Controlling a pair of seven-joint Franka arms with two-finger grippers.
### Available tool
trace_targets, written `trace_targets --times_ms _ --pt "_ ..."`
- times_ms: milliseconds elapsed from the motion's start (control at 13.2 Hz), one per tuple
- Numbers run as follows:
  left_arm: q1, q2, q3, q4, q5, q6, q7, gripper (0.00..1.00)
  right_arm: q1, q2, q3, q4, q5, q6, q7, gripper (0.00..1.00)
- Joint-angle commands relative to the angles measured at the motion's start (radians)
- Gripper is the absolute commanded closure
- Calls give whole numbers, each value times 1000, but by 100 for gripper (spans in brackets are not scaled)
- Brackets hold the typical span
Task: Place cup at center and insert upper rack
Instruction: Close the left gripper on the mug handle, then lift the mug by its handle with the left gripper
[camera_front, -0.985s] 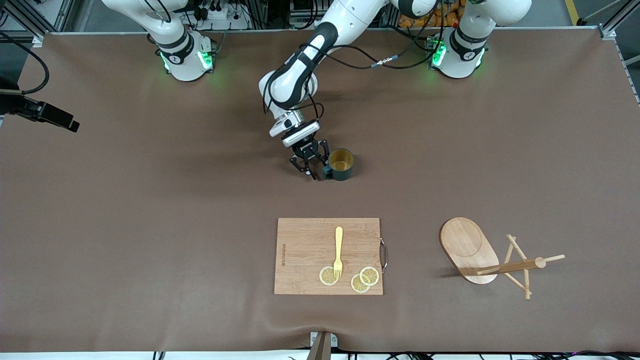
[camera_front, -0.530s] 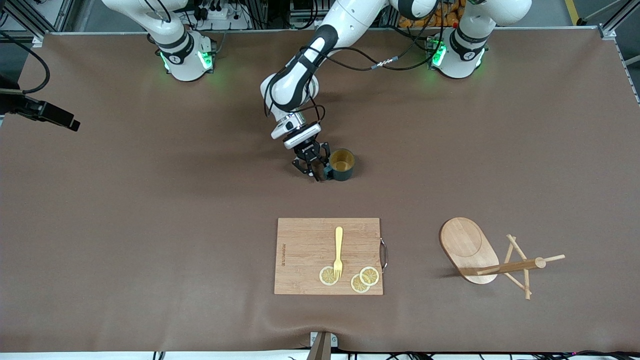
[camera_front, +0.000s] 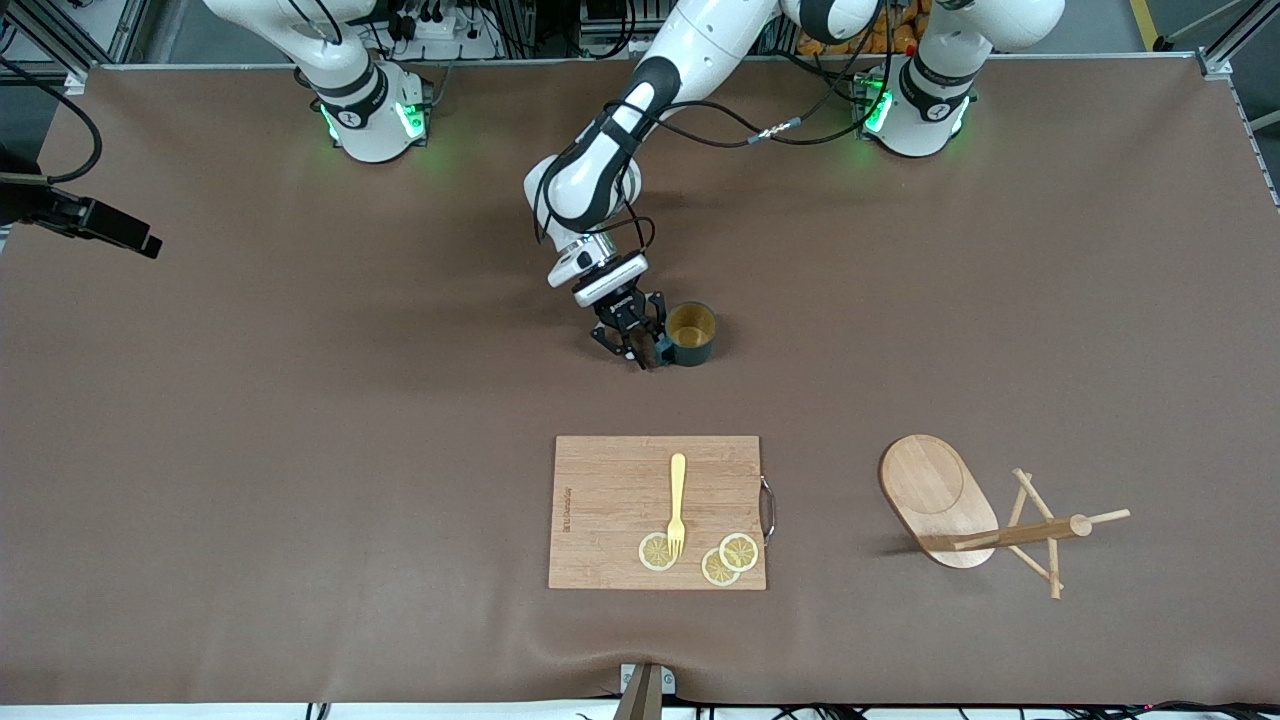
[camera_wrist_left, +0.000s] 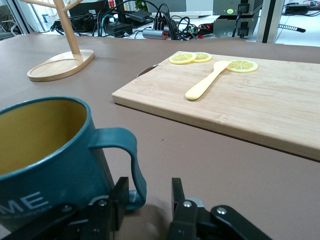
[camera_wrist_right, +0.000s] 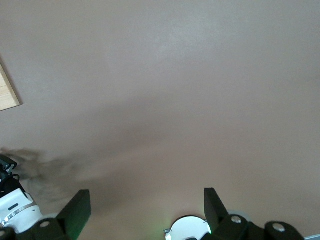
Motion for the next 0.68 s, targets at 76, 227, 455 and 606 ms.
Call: trace_targets --times_ms 76,227,455,606 --pt "-3 13 4 13 29 -16 -10 74 -4 -8 4 26 -10 11 16 0" --pt "-3 16 4 13 29 -16 -8 82 -15 -5 -3 31 -9 13 15 0" --pt "-3 16 6 15 30 -16 -7 92 -16 -2 -3 31 -9 20 15 0" --pt "-3 16 6 15 30 -16 9 100 -16 -2 -3 25 -7 26 15 0"
